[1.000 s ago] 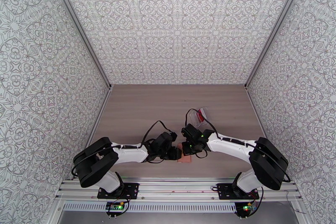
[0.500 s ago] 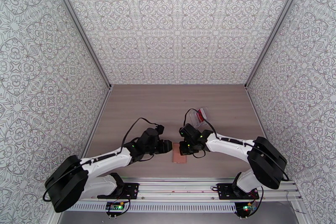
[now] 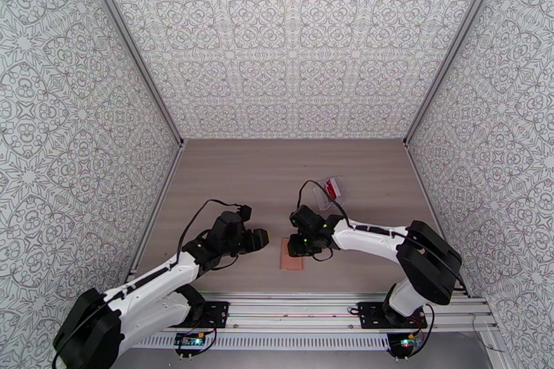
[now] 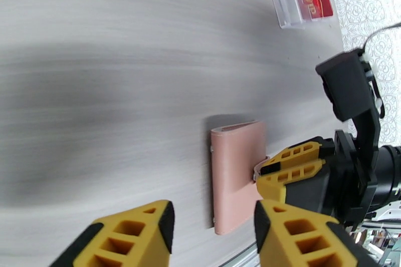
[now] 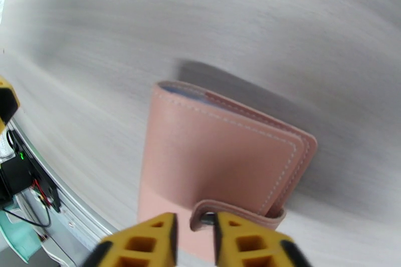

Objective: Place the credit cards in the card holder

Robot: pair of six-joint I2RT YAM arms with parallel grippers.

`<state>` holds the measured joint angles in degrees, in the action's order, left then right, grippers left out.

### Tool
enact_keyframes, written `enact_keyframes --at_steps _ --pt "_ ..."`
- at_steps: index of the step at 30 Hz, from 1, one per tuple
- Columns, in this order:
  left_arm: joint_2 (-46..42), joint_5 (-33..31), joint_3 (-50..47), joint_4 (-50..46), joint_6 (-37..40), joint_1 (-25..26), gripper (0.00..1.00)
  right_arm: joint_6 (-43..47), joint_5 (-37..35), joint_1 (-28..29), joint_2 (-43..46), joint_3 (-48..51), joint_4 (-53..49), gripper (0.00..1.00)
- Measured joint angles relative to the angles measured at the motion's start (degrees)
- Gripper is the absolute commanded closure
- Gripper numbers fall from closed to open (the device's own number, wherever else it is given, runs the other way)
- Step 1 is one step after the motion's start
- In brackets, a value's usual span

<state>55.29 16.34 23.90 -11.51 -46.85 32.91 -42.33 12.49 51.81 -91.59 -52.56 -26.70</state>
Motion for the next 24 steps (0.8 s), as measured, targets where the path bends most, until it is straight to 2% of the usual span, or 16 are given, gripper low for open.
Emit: enact_keyframes --at_steps 5,8,13,16,19,24 --pt "-6.64 -4.42 3.43 -7.5 3.58 -5.01 0.31 2.25 -5.81 0.0 5.77 -3.19 -3.74 0.52" --pt "-10.82 -8.98 6.91 -10.99 6.03 -8.5 0.25 4.72 -12.39 -0.11 11.21 -5.42 -4.68 0.46" --pt "-14.75 -19.32 11.28 -14.58 10.47 -14.51 0.21 9.77 -27.02 -2.97 22.51 -4.44 -2.97 0.16" --pt "-15.37 -25.9 11.85 -14.6 13.11 -18.43 0.2 14.84 -36.48 -6.64 31.04 1.9 3.23 0.06" --pt "-16.7 -30.86 9.07 -10.45 17.11 -20.85 0.19 20.94 -43.91 -10.69 39.3 12.28 12.33 0.05" --pt "-18.56 -34.75 1.86 -2.27 23.04 -24.04 0.19 26.34 -48.28 -20.57 46.25 24.17 19.87 0.03"
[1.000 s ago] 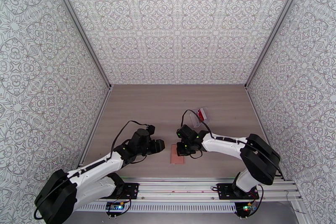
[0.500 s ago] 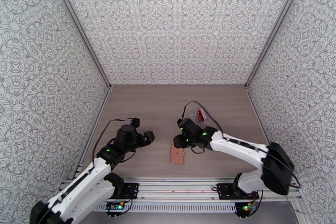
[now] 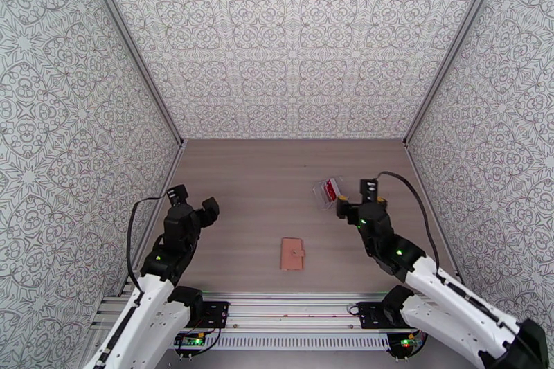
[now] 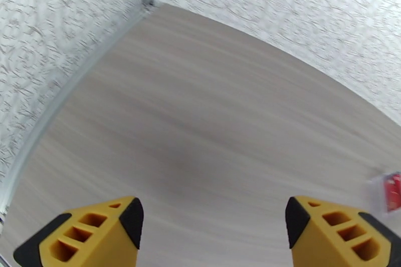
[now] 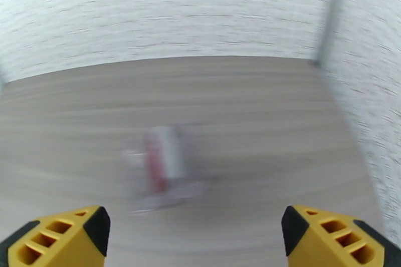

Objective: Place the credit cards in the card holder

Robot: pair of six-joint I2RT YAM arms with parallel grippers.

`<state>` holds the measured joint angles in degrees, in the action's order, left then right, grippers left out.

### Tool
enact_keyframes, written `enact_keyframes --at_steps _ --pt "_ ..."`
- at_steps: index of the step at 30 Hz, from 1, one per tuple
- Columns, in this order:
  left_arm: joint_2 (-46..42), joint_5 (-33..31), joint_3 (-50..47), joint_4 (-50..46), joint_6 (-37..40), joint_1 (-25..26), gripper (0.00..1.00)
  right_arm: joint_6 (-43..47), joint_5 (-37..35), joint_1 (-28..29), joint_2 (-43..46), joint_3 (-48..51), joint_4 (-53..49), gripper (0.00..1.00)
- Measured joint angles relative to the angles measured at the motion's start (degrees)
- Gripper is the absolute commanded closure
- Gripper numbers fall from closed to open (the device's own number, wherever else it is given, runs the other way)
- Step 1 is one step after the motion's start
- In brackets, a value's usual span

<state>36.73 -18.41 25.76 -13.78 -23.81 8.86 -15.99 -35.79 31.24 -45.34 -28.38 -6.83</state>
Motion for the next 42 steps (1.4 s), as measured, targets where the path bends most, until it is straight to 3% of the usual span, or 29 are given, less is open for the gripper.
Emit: enact_keyframes --at_steps 6,10,15,19,23,25,27,30,32,42 --pt "3.08 -4.09 -8.48 14.82 9.2 -0.37 0.13 2.29 0.04 -10.36 -0.59 4.02 4.28 0.02" --pt "10.05 -4.33 -13.0 27.28 15.21 -1.09 0.1 3.08 2.97 -17.57 -5.22 4.85 9.33 0.01" --pt "23.71 -0.7 -14.43 40.39 17.33 -7.48 0.1 5.03 6.51 -24.52 -16.94 9.9 24.02 0.01" --pt "32.33 4.04 -12.7 47.95 17.38 -12.13 0.12 7.06 8.66 -25.09 -23.21 10.43 31.39 0.01" --pt "35.15 6.36 -12.2 53.57 17.68 -12.57 0.11 8.02 10.08 -25.73 -25.35 10.49 38.97 0.01" --pt "45.0 6.78 -9.27 61.96 18.86 -12.39 0.12 8.35 12.72 -28.09 -32.3 9.01 46.99 0.01" --pt "50.56 6.93 -6.91 62.05 20.39 -11.47 0.1 9.05 15.37 -29.29 -36.68 8.92 49.99 0.02" --pt "51.93 6.91 -6.69 64.13 22.47 -9.44 0.09 10.47 18.73 -29.29 -41.53 9.29 55.52 0.01" --pt "51.93 7.08 -6.36 64.61 23.3 -9.42 0.01 10.99 19.71 -29.09 -41.77 9.2 55.84 0.01" --pt "51.93 5.7 -5.73 67.87 24.3 -8.59 0.01 11.56 21.29 -29.05 -41.75 8.81 59.54 0.01"
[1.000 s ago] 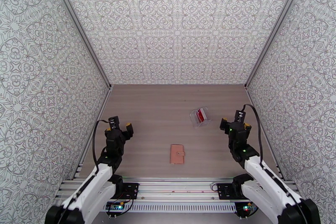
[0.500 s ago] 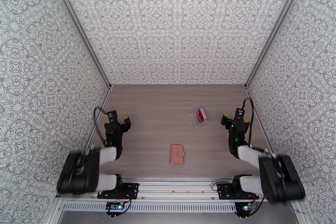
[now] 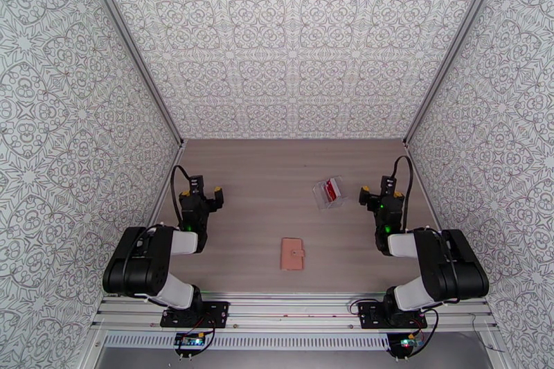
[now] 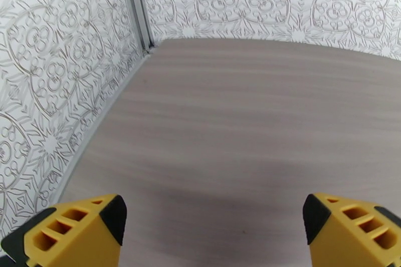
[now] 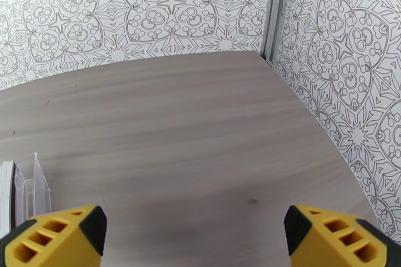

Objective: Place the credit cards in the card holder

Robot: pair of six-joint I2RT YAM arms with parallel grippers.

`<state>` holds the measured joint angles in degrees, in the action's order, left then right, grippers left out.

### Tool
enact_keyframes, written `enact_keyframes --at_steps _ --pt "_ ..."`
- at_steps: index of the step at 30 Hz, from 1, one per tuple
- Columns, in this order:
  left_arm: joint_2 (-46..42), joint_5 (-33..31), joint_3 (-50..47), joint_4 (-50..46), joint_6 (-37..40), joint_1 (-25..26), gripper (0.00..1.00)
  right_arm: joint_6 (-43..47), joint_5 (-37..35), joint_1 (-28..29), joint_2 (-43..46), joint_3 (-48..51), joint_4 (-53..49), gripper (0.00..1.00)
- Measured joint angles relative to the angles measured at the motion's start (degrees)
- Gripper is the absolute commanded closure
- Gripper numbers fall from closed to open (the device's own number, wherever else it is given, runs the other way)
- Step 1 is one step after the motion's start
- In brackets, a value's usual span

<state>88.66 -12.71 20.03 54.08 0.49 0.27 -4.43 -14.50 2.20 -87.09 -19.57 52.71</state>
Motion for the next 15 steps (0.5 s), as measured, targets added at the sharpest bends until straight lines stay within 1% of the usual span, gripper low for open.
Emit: enact_keyframes --at_steps 10,15 --pt "0.0 -1.05 -0.04 1.03 -0.02 0.09 0.01 0.35 0.48 0.0 0.0 0.0 -0.02 0.01" --pt "0.0 -1.05 -0.04 1.01 -0.04 -0.17 0.01 1.46 2.69 0.0 0.0 -0.24 -0.26 0.01"
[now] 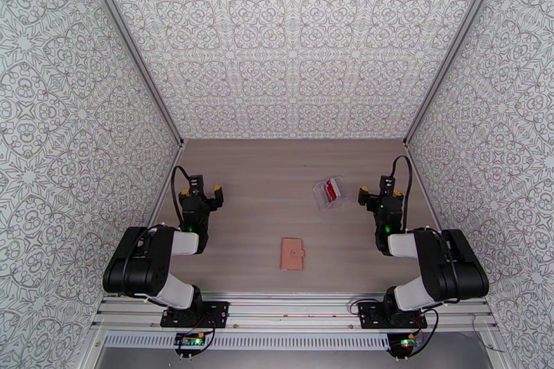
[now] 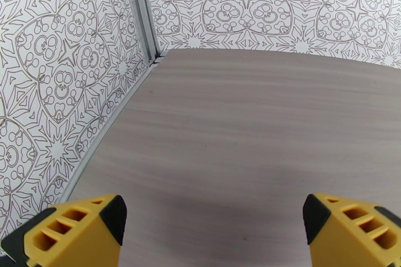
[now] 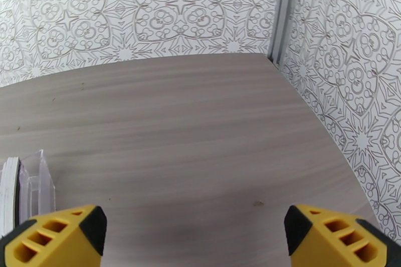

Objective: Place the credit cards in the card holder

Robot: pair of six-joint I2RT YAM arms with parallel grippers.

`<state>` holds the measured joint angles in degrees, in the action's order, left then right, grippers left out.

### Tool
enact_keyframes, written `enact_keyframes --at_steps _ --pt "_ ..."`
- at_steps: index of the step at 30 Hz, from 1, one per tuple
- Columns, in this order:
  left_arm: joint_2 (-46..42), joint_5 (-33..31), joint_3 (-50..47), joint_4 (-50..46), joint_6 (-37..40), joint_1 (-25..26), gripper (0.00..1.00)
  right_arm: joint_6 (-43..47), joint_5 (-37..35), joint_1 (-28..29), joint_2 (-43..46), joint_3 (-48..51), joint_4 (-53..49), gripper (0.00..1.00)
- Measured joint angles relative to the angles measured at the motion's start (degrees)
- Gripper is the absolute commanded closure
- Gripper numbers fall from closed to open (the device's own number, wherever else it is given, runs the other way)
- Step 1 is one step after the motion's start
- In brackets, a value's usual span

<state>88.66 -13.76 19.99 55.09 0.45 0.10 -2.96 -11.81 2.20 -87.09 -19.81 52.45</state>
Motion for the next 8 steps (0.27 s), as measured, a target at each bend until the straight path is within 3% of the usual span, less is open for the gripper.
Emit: enact_keyframes --at_steps 8 --pt "0.0 0.04 0.04 -0.52 -0.04 -0.44 0.01 0.48 2.08 0.0 -0.02 -1.62 -1.05 0.01"
